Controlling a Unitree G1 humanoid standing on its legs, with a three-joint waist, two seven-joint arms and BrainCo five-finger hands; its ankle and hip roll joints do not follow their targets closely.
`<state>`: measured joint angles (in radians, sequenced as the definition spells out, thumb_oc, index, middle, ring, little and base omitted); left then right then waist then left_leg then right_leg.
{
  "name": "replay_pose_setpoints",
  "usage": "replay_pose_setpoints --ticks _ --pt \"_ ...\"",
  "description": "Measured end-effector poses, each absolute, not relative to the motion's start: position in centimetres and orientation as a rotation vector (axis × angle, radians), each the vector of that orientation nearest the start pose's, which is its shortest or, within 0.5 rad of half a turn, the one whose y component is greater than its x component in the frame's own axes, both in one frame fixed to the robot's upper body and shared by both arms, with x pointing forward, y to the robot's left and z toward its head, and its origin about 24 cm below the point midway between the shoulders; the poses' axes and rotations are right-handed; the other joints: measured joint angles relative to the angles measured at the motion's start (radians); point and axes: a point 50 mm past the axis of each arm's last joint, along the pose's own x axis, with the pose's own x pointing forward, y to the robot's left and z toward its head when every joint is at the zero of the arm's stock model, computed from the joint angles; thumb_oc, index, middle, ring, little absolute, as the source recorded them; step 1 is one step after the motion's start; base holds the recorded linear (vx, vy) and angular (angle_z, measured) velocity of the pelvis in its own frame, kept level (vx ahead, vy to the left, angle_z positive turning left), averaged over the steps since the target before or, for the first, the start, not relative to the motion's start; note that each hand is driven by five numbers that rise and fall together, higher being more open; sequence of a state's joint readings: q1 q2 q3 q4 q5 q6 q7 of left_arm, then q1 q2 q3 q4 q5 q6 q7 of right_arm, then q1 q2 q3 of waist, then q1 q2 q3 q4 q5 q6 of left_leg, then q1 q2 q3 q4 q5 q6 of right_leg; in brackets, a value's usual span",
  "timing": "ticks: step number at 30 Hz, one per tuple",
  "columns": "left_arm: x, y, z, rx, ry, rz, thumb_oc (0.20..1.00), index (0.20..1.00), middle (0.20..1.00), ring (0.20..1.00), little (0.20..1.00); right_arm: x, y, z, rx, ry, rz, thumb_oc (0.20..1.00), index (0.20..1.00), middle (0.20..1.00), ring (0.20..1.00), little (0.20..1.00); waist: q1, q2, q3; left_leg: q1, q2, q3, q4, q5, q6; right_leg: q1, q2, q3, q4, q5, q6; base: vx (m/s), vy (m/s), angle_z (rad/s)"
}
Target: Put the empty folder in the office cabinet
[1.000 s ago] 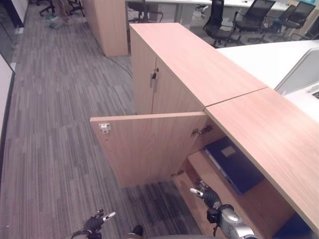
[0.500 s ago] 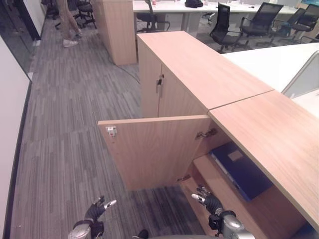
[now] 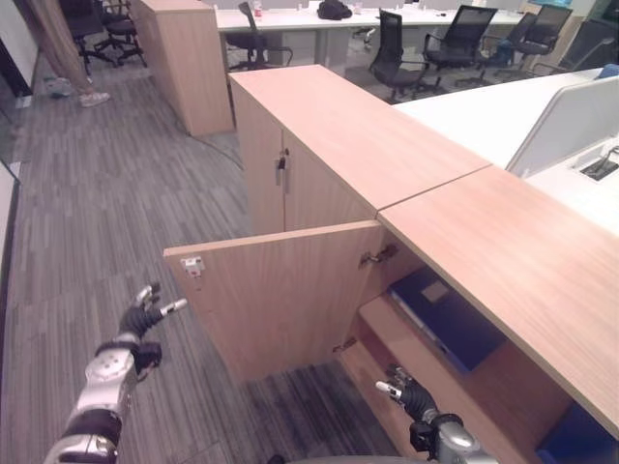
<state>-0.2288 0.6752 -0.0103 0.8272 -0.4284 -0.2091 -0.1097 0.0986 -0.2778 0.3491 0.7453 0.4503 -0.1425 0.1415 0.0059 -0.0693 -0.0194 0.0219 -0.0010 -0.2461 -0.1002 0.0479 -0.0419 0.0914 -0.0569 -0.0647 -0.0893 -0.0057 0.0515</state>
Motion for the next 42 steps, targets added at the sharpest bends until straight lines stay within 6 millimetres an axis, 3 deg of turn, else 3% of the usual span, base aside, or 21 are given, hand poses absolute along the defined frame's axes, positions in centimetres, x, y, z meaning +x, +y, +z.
replay_pose_setpoints --ticks 3,11,17,23,28,31,35,39,42 --pt "26.6 36.0 3.4 0.223 0.259 0.258 1.000 1.000 1.000 1.000 1.000 14.7 -18.1 -12.1 0.105 0.756 0.168 1.000 1.000 1.000 1.000 1.000 -0.013 -0.004 -0.003 0.003 0.000 0.015 0.000 0.002 0.003 -0.003 0.000 0.015 0.000 0.004 0.001 -0.01 0.018 -0.13" --pt "27.8 36.7 5.1 0.286 0.273 0.229 1.000 1.000 1.000 1.000 1.000 14.5 -17.8 -12.2 0.100 0.767 0.201 1.000 1.000 1.000 1.000 1.000 -0.022 -0.025 -0.014 0.000 0.000 0.034 0.000 0.002 0.003 -0.017 -0.003 0.030 0.000 0.013 0.005 0.00 0.015 -0.06" --pt "27.9 36.7 5.2 0.293 0.277 0.210 1.000 1.000 1.000 1.000 1.000 14.3 -17.7 -12.4 0.096 0.777 0.210 1.000 1.000 1.000 1.000 1.000 -0.016 -0.030 -0.014 0.001 -0.001 0.044 0.000 -0.002 -0.002 -0.019 -0.005 0.040 0.000 0.017 0.010 0.00 0.013 -0.04" --pt "28.0 35.3 3.9 0.247 0.288 0.184 1.000 1.000 1.000 1.000 1.000 13.8 -17.9 -12.8 0.070 0.806 0.212 1.000 1.000 1.000 1.000 1.000 0.004 -0.030 -0.013 -0.004 -0.007 0.048 0.000 -0.004 0.001 -0.018 -0.012 0.039 0.000 0.019 0.011 0.00 0.002 0.01" --pt "25.7 33.5 0.9 0.172 0.332 0.129 1.000 1.000 1.000 1.000 1.000 13.7 -18.0 -12.9 0.075 0.824 0.203 1.000 1.000 1.000 1.000 1.000 0.010 -0.031 -0.009 -0.008 -0.019 0.049 0.000 -0.005 0.009 -0.018 -0.024 0.037 0.000 0.019 0.012 0.00 0.026 0.02" --pt "23.6 30.3 -1.6 0.124 0.386 0.006 1.000 1.000 1.000 1.000 1.000 13.9 -18.2 -12.8 0.081 0.816 0.186 1.000 1.000 1.000 1.000 1.000 0.026 -0.036 0.015 -0.008 -0.023 0.048 0.000 -0.004 0.013 -0.017 -0.028 0.035 0.001 0.019 0.012 0.00 0.035 0.02" --pt "21.6 28.6 -1.8 0.117 0.394 -0.107 1.000 1.000 1.000 1.000 1.000 13.4 -17.9 -12.9 0.097 0.822 0.184 1.000 1.000 1.000 1.000 1.000 0.051 -0.020 0.031 -0.007 -0.031 0.046 0.000 -0.007 0.020 -0.009 -0.038 0.022 0.001 0.017 0.014 -0.02 0.051 0.10" --pt "20.9 27.5 -1.5 0.158 0.454 -0.307 1.000 1.000 1.000 1.000 1.000 13.4 -17.6 -13.0 0.109 0.835 0.188 1.000 1.000 1.000 1.000 1.000 0.063 -0.010 0.042 -0.009 -0.033 0.054 0.000 0.003 0.022 -0.012 -0.042 0.014 0.001 0.017 0.017 -0.06 0.018 0.09" --pt "20.4 27.2 -1.4 0.111 0.458 -0.357 1.000 1.000 1.000 1.000 1.000 14.0 -17.5 -12.9 0.107 0.820 0.190 1.000 1.000 1.000 1.000 1.000 0.065 -0.003 0.065 -0.014 -0.032 0.071 0.000 0.010 0.022 -0.025 -0.045 0.025 0.001 0.023 0.027 -0.09 -0.004 -0.12"
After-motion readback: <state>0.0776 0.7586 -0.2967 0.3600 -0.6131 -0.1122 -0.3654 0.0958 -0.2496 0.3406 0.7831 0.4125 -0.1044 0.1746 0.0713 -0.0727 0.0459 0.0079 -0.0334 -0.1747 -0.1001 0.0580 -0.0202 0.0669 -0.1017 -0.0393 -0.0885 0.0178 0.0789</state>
